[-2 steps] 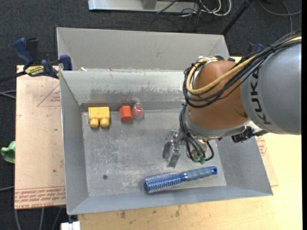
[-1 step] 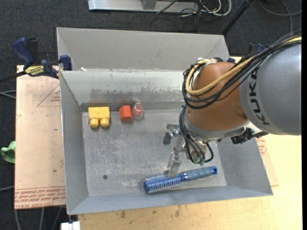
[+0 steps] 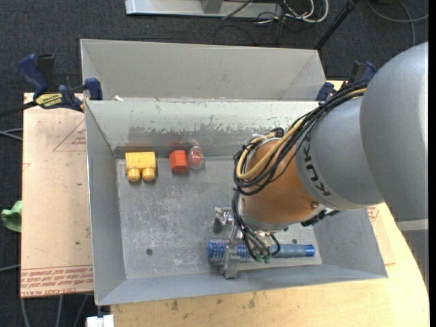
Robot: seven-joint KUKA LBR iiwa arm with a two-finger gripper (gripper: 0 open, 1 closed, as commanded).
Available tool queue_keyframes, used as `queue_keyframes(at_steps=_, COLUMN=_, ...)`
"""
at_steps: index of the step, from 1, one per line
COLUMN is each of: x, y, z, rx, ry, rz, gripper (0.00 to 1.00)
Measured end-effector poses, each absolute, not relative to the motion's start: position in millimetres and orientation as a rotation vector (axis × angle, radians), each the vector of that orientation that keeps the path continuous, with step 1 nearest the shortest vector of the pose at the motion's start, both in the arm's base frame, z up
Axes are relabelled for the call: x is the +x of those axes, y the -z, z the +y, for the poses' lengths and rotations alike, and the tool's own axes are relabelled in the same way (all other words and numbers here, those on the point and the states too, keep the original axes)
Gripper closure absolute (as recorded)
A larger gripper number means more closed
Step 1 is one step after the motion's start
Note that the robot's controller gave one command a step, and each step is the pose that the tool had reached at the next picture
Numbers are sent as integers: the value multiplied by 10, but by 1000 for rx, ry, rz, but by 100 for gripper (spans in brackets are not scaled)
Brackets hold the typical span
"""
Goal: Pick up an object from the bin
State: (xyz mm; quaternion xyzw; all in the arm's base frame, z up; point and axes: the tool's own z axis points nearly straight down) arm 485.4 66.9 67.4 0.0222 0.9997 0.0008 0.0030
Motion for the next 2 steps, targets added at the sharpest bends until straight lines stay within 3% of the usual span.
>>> queue_keyframes(at_steps=1, x=4838, y=-691, z=667, rx=70, ry=-2, rz=3142, gripper=100)
queue_keyframes(at_steps=2, x=4957, y=-2054, z=875, rx=165, ry=-5, rz=3129, gripper=100)
